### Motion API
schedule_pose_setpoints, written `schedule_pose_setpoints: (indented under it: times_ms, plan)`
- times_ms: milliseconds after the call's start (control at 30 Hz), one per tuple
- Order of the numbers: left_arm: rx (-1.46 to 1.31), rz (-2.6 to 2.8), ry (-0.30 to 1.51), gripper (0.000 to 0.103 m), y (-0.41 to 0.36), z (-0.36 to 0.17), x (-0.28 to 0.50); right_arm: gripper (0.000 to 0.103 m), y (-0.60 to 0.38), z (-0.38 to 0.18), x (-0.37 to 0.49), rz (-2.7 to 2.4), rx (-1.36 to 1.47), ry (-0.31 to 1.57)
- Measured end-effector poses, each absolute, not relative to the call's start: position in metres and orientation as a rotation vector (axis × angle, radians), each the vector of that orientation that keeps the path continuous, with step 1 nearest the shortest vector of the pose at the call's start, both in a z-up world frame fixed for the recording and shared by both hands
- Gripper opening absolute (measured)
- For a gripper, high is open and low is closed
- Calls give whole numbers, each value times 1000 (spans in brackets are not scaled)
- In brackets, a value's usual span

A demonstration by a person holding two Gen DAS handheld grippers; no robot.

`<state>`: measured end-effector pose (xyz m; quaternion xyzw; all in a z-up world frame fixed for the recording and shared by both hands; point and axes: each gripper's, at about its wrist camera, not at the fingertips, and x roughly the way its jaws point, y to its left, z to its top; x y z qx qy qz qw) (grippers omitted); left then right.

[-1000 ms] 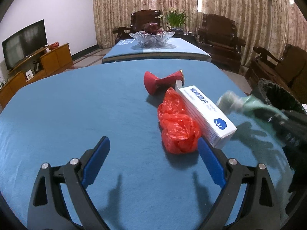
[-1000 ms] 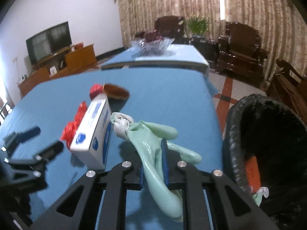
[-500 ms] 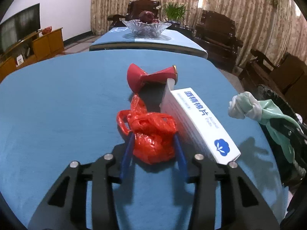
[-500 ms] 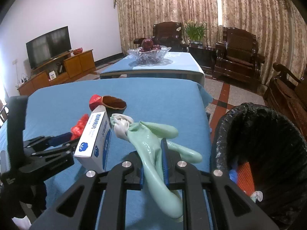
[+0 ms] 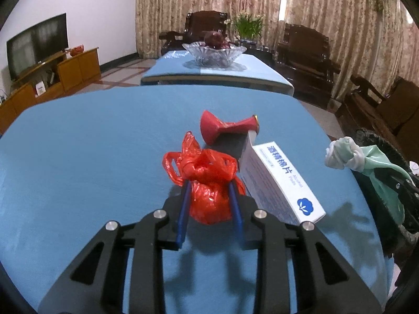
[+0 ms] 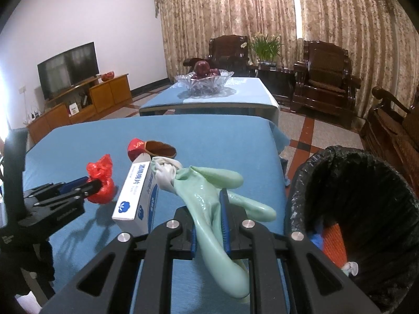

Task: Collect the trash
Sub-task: 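Carry the rubber glove and red bag over the bin and open both tools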

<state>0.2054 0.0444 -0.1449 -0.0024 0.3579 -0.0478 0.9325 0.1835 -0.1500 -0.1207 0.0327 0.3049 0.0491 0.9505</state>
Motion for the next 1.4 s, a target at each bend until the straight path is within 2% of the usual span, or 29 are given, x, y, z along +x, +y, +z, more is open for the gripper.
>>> schedule_pose_setpoints:
  times_ms: [600,1400]
  plan:
    - [25,-180,631,27,19,-84,155,15,-154,-89,154,102,98,565]
    - [44,-203,596,26,7,-70,140,15,-165,-73,138,92,103,529]
